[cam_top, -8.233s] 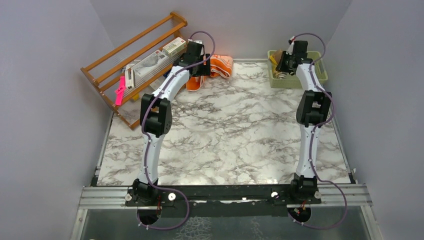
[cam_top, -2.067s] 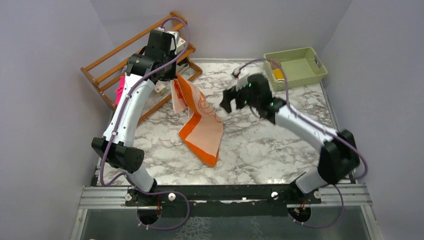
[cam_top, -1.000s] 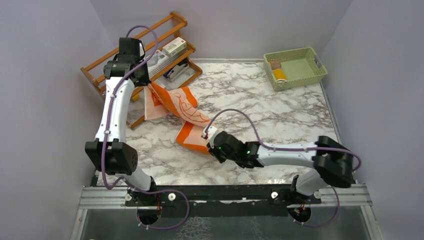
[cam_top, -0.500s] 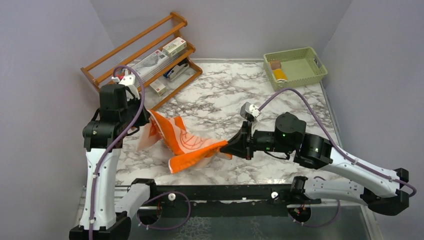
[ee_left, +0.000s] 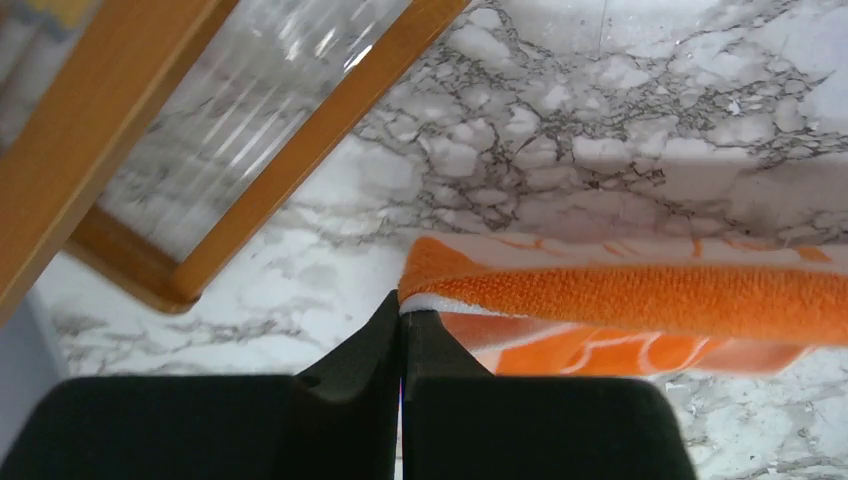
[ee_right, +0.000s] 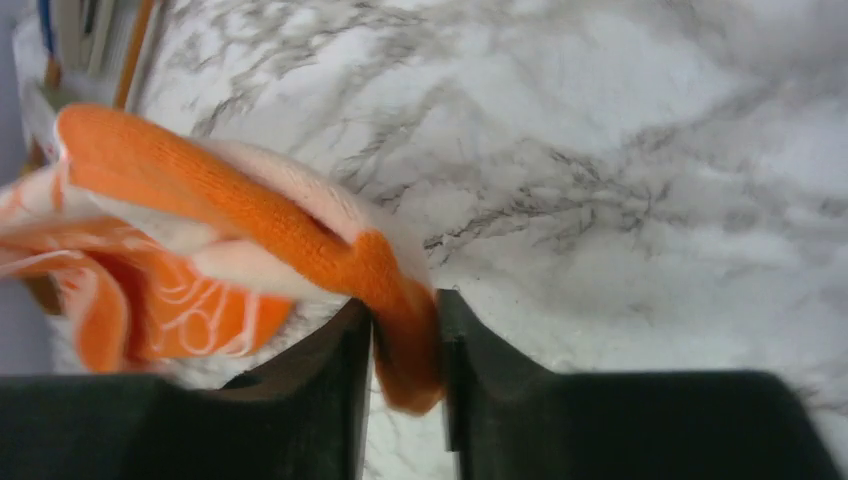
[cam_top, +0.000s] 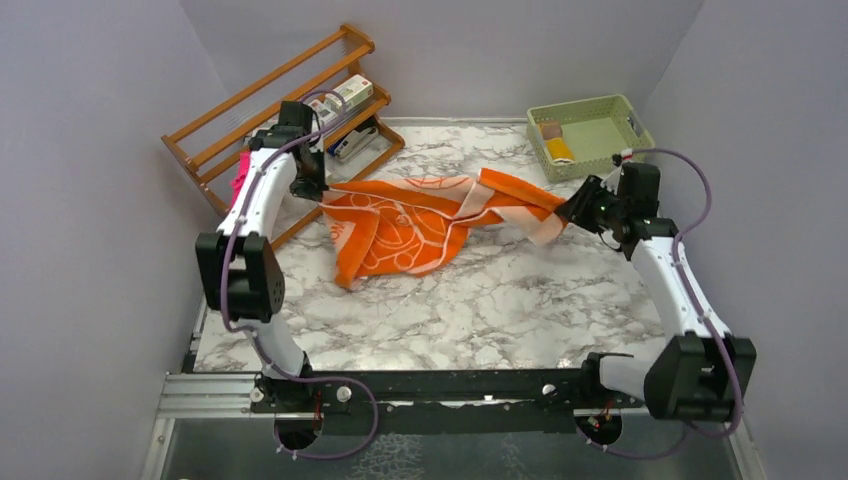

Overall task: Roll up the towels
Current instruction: Flatten out the towel at the center of the board.

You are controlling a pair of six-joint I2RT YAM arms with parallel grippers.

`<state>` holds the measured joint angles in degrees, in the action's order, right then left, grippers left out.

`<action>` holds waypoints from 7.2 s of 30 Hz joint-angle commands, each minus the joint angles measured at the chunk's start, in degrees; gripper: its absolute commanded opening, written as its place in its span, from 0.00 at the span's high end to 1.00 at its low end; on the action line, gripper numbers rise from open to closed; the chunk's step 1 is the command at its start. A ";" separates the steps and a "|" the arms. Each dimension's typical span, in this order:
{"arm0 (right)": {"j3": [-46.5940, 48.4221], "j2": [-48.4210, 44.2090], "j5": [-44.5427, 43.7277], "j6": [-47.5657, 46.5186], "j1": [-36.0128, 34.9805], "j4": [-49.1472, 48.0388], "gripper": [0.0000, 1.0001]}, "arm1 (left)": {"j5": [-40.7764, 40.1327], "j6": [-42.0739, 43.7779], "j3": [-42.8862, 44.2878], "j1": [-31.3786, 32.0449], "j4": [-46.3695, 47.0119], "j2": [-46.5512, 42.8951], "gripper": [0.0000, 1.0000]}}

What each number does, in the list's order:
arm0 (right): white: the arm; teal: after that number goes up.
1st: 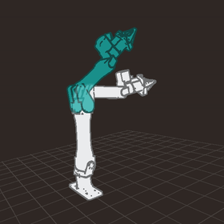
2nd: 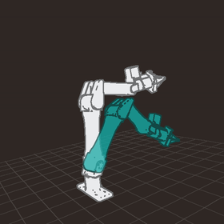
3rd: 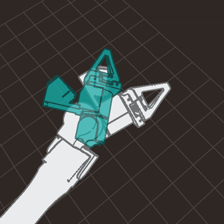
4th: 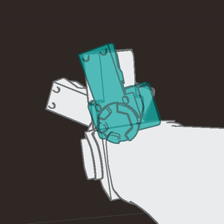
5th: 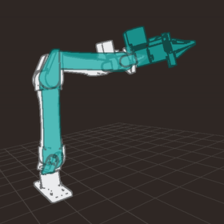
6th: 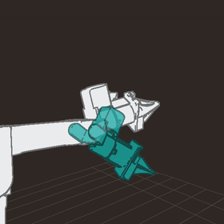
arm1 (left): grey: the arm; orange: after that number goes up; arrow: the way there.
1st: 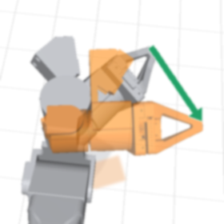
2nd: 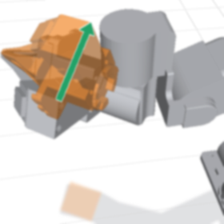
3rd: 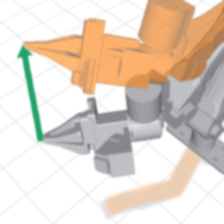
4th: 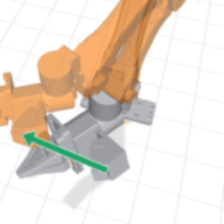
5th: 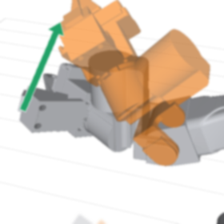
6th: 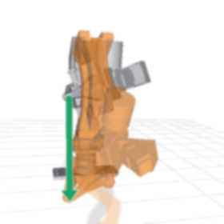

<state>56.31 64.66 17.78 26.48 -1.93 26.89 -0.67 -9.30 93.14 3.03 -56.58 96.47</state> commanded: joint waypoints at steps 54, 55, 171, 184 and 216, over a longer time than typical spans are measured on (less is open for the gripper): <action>19.92 43.73 -25.17 -17.66 -23.12 -5.07 0.99 | -2.39 -2.79 -10.19 8.67 19.00 15.50 1.00; 19.75 42.30 -25.02 -17.42 -22.92 -4.63 0.99 | -2.47 -2.56 -9.55 8.14 18.69 14.03 1.00; 13.12 -0.53 -23.94 -9.28 -19.52 10.53 0.99 | -1.94 -15.60 -37.97 4.72 20.07 -48.61 1.00; 33.94 37.47 -23.89 -12.81 -4.18 5.94 0.16 | -16.20 -10.04 -27.53 0.35 39.46 -11.98 0.92; -15.49 25.44 8.68 11.81 10.36 -16.72 0.18 | -6.74 -39.07 -61.37 3.47 34.38 -19.09 1.00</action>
<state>44.82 88.62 20.45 35.00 2.68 13.52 6.35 -44.53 30.79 7.25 -12.95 74.46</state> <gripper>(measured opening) 0.816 0.017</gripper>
